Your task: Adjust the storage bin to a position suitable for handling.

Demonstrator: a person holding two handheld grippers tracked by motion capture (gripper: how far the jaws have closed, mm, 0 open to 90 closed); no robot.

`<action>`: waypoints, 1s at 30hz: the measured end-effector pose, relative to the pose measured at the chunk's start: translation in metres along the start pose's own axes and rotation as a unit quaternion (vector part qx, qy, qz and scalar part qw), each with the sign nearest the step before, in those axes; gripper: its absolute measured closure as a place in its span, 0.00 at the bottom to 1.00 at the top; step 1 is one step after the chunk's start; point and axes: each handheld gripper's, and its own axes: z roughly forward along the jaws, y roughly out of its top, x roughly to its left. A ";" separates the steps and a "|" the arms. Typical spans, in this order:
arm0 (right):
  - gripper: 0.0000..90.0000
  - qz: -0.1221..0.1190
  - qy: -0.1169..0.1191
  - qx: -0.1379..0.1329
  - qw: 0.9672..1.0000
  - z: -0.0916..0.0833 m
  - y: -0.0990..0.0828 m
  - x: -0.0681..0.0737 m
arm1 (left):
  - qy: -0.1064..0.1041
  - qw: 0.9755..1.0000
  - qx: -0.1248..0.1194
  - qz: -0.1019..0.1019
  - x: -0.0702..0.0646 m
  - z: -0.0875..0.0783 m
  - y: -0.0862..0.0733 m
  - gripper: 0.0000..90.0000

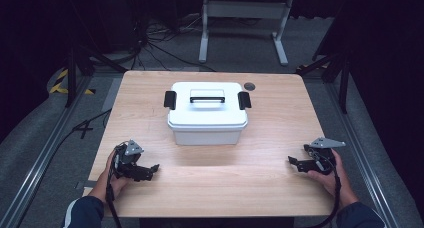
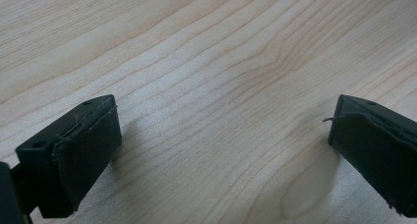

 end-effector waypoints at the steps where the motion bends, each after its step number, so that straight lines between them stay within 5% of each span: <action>1: 0.16 0.000 -0.001 0.001 1.000 0.000 0.000 0.000 | 0.001 1.000 -0.001 0.008 0.001 0.000 0.000 0.00; 7: 0.16 0.001 -0.001 0.003 1.000 -0.001 0.000 0.000 | -0.008 1.000 0.003 0.023 0.005 -0.001 0.000 0.00; 14: 0.16 -0.003 0.004 0.010 1.000 -0.001 0.001 -0.002 | -0.009 1.000 0.006 0.014 0.003 -0.003 -0.002 0.00; 19: 0.26 0.001 0.010 0.018 1.000 -0.004 0.003 -0.004 | -0.006 1.000 0.002 0.024 0.004 -0.005 -0.004 0.00; 23: 0.27 -0.003 0.019 0.015 1.000 -0.010 0.007 -0.003 | -0.022 0.999 0.002 0.032 0.007 -0.006 -0.005 0.00; 30: 0.34 -0.050 0.032 -0.002 0.998 -0.036 0.034 0.007 | -0.019 0.999 0.000 0.039 0.009 -0.007 -0.007 0.00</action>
